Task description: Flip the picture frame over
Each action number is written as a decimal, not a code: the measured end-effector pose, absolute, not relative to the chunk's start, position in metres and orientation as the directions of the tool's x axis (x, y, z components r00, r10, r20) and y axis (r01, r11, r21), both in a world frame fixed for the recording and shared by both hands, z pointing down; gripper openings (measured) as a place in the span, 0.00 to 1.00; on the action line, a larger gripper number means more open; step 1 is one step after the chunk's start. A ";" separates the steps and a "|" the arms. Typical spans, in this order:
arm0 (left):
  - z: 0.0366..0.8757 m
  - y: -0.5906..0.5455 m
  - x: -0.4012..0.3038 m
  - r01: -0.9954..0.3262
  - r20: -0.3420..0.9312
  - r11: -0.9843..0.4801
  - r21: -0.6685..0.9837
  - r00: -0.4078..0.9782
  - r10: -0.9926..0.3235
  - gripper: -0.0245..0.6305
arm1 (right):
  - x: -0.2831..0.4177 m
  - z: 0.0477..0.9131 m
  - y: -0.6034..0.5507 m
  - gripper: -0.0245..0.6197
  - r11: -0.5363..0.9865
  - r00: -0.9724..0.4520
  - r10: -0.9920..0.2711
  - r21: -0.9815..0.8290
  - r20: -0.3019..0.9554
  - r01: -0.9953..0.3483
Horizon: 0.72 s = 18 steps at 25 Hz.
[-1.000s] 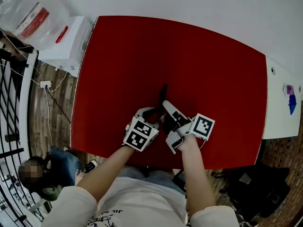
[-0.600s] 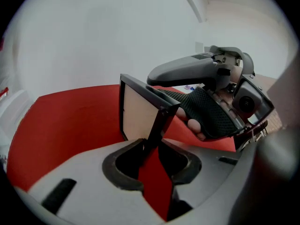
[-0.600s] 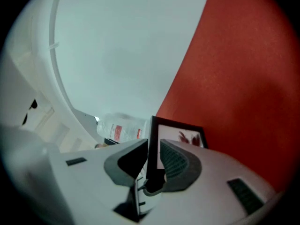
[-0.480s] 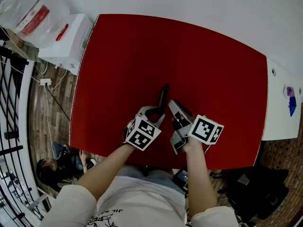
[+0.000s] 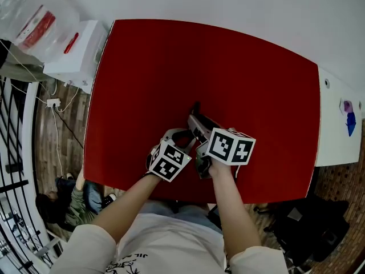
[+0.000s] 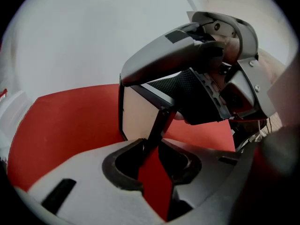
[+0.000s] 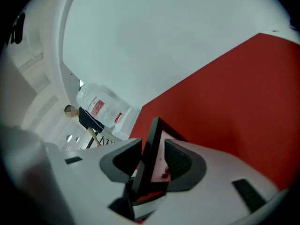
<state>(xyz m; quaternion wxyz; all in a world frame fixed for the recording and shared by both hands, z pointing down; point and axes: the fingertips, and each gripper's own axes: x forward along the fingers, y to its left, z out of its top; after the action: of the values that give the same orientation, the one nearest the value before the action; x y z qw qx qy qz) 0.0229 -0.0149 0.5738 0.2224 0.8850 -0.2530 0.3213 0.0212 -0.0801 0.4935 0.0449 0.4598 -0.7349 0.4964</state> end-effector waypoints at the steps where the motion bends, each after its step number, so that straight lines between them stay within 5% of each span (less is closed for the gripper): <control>1: 0.574 -0.015 0.022 -0.588 0.680 -0.774 0.234 0.668 -0.301 0.20 | 0.021 0.494 -0.080 0.27 0.090 -0.569 -0.630 -0.678 0.529 -0.729; 18: 0.560 -0.014 0.018 -0.565 0.633 -0.758 0.327 0.726 -0.268 0.22 | 0.083 0.509 -0.069 0.14 0.029 -0.441 -0.645 -0.557 0.624 -0.830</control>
<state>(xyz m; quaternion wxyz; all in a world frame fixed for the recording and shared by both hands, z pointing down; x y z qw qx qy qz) 0.0179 -0.0140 0.5601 0.2582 0.8923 -0.2333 0.2874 0.0833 -0.0693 0.5086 0.0992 0.5193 -0.7102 0.4649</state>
